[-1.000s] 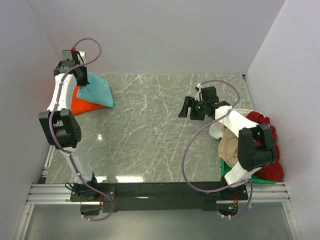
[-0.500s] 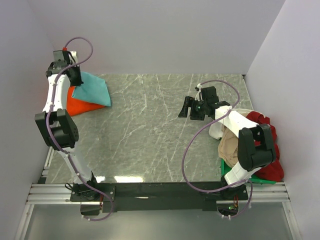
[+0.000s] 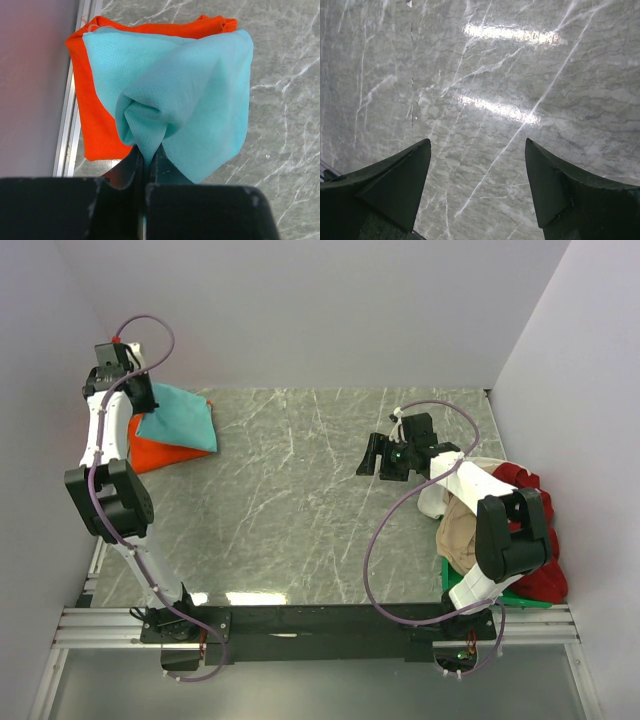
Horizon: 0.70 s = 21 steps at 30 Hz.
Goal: Fold and stack the t-shirts
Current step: Neatly place the folded tshirt to the corner
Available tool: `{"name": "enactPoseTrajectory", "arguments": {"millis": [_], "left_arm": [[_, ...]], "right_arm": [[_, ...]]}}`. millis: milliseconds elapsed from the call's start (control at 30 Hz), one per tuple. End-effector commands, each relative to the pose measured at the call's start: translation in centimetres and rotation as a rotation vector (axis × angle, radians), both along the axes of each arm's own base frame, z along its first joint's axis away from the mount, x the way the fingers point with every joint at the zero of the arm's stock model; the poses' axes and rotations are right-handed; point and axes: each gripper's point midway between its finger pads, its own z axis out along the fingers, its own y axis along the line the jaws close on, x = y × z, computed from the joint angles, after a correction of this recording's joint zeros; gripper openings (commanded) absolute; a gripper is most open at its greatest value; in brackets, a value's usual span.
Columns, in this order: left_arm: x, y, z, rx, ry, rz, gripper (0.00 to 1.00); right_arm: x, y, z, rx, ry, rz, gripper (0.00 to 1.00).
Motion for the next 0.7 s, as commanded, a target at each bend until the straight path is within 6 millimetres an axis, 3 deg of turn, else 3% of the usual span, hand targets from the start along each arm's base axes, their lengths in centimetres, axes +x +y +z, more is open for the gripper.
{"name": "enactPoseTrajectory", "arguments": {"millis": [0, 500, 667], "left_arm": [[0.4, 0.8, 2.9, 0.006, -0.098, 0.034, 0.0], [0.5, 4.5, -2.3, 0.021, -0.026, 0.159, 0.0], [0.4, 5.2, -5.1, 0.017, 0.028, 0.187, 0.0]], "right_arm": [[0.3, 0.1, 1.8, 0.021, -0.069, 0.013, 0.82], [0.1, 0.1, 2.0, 0.023, -0.073, 0.015, 0.82], [-0.1, 0.2, 2.1, 0.023, -0.076, 0.02, 0.82]]}}
